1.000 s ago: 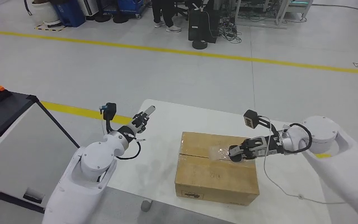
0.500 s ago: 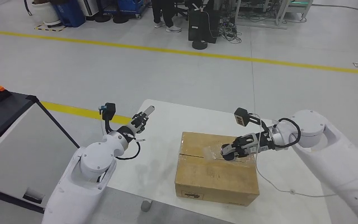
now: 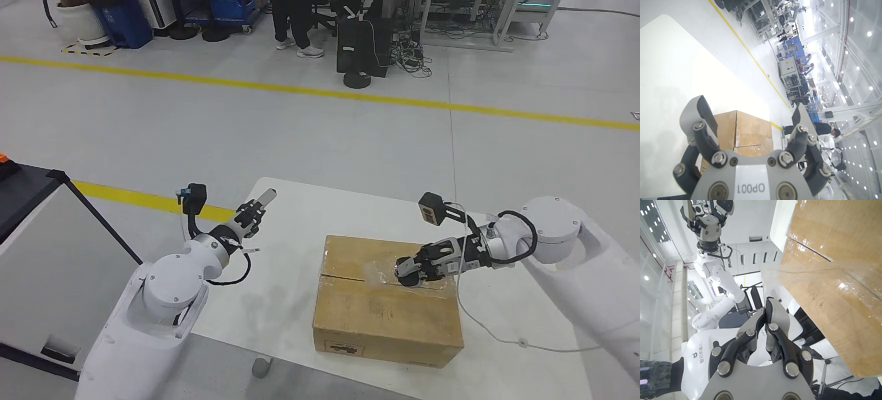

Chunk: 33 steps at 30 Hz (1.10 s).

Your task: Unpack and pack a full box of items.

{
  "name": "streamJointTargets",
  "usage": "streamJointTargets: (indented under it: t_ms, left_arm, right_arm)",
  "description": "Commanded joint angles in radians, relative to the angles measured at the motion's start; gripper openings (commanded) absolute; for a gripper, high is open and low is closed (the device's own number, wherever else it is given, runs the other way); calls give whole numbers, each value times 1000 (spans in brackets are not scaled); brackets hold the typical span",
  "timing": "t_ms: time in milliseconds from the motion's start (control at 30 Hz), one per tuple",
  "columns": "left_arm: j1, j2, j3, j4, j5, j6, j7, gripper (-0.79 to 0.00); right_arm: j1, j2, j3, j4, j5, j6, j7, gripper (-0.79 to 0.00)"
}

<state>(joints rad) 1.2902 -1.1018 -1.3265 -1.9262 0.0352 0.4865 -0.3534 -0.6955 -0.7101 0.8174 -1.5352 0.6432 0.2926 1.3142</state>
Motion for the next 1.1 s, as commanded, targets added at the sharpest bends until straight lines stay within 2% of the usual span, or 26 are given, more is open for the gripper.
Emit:
streamJointTargets:
  t_ms: [0, 233, 500, 700, 1067]
  left_arm:
    - [0, 0, 0, 0, 0, 0, 0, 0]
    - [0, 0, 0, 0, 0, 0, 0, 0]
    - [0, 0, 0, 0, 0, 0, 0, 0]
    - [0, 0, 0, 0, 0, 0, 0, 0]
    - [0, 0, 0, 0, 0, 0, 0, 0]
  right_arm:
    - [0, 0, 0, 0, 0, 0, 0, -785]
    - [4, -16, -26, -47, -34, 65, -63, -785]
    - [96, -74, -114, -24, -49, 156, -79, -785]
    - [199, -142, -216, 64, -67, 203, -56, -785]
    - [372, -304, -422, 264, -103, 230, -17, -785]
